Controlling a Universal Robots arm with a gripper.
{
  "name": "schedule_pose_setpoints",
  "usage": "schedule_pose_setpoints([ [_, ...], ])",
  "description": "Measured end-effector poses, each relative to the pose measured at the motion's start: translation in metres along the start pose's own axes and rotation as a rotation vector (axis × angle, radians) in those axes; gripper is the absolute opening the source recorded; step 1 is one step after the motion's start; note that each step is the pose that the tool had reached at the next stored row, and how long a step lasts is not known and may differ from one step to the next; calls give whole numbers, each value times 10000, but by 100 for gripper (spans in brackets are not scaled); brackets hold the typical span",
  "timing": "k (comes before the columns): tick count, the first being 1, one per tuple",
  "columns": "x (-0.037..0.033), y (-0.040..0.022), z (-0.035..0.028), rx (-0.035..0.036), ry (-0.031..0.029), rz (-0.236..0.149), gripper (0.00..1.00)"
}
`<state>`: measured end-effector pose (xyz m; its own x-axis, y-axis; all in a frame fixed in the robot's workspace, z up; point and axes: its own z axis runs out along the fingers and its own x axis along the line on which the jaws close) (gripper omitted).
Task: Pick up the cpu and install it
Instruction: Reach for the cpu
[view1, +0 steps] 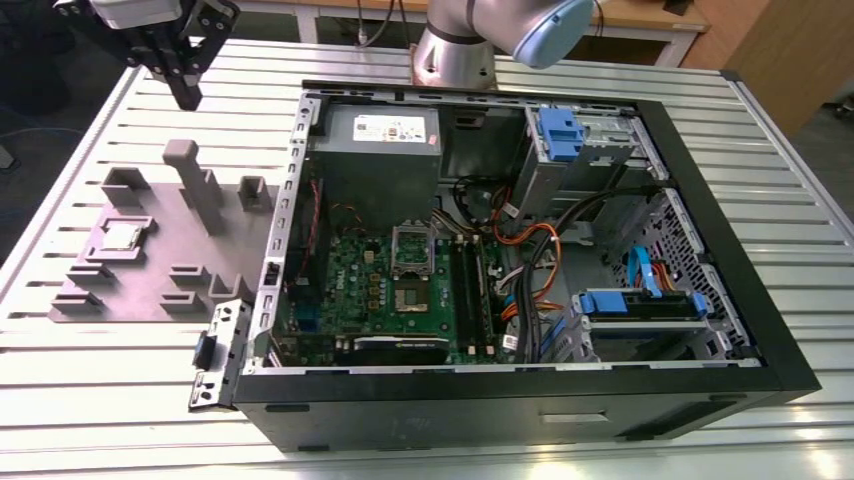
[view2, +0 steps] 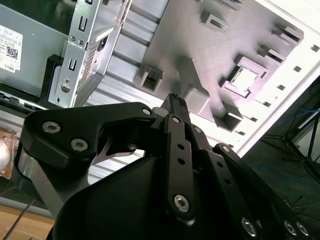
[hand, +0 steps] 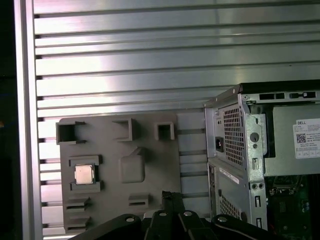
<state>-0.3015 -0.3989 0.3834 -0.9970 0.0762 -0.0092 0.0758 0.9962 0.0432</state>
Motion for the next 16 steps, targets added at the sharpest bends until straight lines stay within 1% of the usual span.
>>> schedule_pose_setpoints([
  [16, 38, -3, 5, 0, 6, 0, 11],
])
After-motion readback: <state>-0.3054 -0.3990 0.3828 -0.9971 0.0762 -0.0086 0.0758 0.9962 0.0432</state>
